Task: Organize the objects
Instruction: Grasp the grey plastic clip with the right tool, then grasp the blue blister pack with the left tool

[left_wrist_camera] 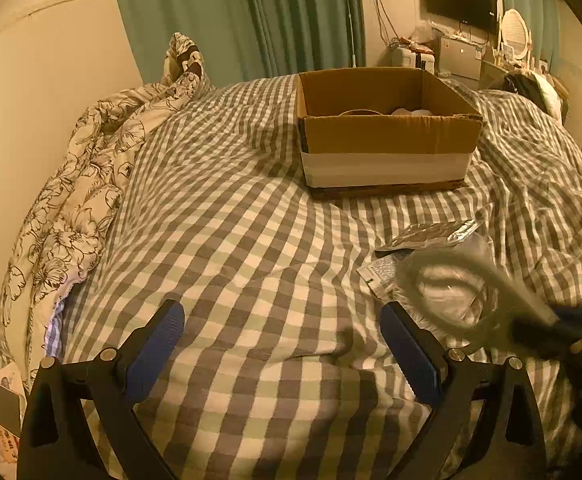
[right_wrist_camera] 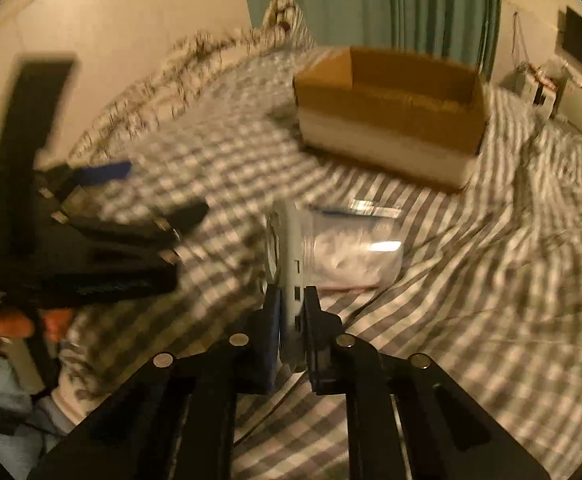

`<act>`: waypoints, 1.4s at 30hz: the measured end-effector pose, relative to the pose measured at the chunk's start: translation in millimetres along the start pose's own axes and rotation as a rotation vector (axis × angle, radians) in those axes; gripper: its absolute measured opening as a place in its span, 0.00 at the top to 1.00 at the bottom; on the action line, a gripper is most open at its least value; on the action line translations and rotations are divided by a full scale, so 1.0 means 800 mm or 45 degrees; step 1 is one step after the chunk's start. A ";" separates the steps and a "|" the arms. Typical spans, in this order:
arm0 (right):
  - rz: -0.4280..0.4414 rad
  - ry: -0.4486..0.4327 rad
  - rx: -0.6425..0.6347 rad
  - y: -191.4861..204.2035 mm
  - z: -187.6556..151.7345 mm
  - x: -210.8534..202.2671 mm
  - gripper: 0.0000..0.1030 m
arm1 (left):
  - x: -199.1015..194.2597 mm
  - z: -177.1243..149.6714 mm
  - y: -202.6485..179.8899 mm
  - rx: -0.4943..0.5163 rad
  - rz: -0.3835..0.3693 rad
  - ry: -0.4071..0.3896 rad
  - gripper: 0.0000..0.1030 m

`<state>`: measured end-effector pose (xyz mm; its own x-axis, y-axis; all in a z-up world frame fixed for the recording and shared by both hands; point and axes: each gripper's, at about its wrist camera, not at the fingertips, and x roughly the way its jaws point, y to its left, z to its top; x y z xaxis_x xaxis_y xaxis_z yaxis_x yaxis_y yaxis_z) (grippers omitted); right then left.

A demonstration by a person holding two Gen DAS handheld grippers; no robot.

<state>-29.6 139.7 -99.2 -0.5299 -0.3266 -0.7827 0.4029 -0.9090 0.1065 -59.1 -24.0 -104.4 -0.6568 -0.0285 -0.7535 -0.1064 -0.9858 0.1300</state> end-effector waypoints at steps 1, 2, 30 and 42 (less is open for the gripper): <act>-0.006 -0.030 0.003 -0.001 0.003 -0.013 0.90 | -0.001 0.001 -0.001 -0.004 -0.007 -0.001 0.02; -0.027 -0.078 0.007 -0.004 0.007 -0.032 0.90 | -0.002 0.002 -0.004 -0.005 -0.014 -0.001 0.02; -0.322 -0.157 0.186 -0.111 0.023 -0.063 0.90 | 0.061 0.057 -0.145 0.304 -0.301 0.042 0.69; -0.325 -0.208 0.149 -0.086 0.024 -0.087 0.90 | 0.021 0.069 -0.103 0.187 -0.288 -0.023 0.93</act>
<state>-34.8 219.7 -39.8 -0.7195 -0.1131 -0.6852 0.1582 -0.9874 -0.0032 -102.9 66.3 -92.1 -0.6170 0.1937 -0.7628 -0.3583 -0.9321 0.0532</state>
